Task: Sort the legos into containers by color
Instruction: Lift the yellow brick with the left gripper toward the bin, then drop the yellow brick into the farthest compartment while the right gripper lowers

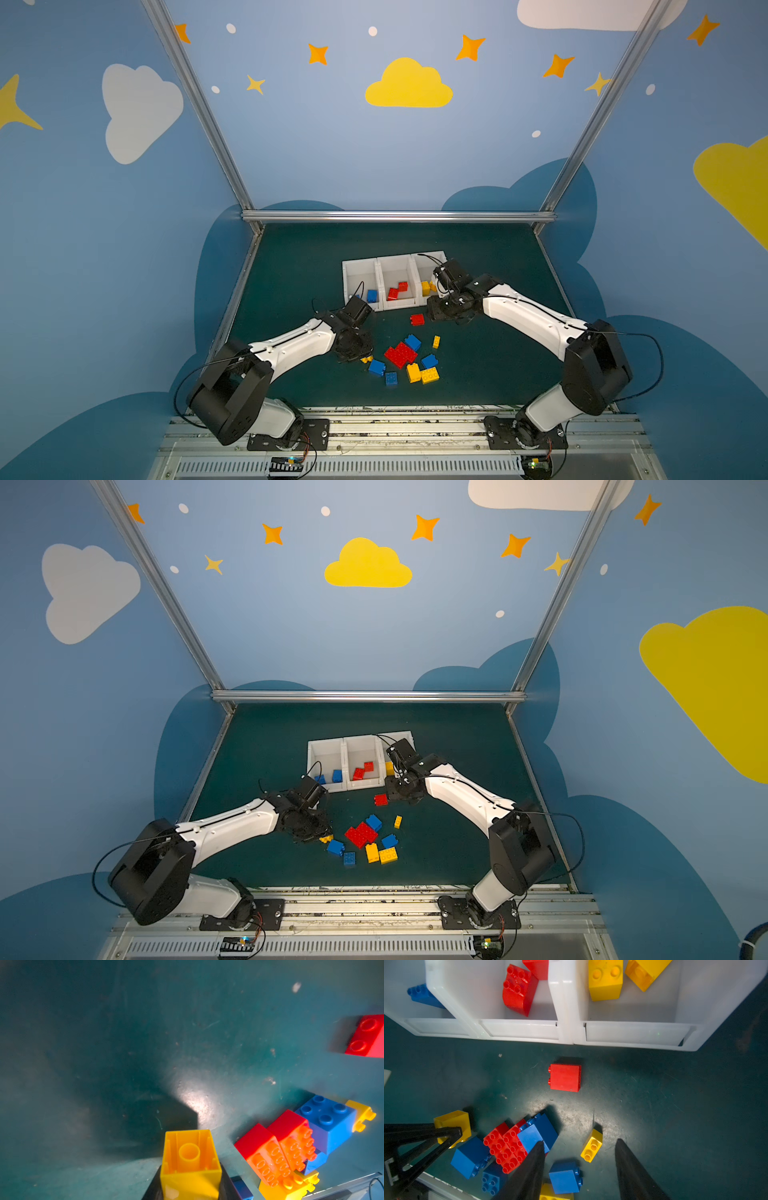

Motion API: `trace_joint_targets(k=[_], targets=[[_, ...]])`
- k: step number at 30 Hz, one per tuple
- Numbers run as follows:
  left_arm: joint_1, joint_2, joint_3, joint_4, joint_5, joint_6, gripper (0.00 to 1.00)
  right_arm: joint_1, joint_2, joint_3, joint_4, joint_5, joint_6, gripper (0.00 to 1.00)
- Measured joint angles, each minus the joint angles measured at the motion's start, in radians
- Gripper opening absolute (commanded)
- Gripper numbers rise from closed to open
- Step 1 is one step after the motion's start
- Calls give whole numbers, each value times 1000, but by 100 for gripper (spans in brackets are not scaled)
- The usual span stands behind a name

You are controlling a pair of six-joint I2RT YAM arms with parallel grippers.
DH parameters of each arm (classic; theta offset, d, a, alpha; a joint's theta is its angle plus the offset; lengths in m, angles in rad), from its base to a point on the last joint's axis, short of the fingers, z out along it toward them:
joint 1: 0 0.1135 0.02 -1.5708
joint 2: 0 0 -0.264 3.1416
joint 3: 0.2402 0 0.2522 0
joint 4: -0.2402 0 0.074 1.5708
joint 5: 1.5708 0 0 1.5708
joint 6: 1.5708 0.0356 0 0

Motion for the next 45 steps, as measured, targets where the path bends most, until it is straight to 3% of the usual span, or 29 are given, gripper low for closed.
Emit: trace_joint_targets(k=[6,10,21,29,33,37,45], targets=[[0,16,105,-23,-42,48,26,-51,-64,-64,30,-3,45,51],[0,103,263,-4,-50,92,27,-89,-123,-106,32,5,69,51],[0,555,875,9,38,232,27,-189,-369,-238,2,27,75,51],[-7,853,1326,-67,117,285,28,-201,-525,-358,-3,70,80,51],[-14,966,1508,-132,137,304,39,-201,-622,-435,31,97,84,54],[-20,1015,1586,-171,148,312,53,-202,-711,-485,51,116,84,60],[-24,1013,1570,-178,152,313,58,-203,-718,-485,60,119,74,62]])
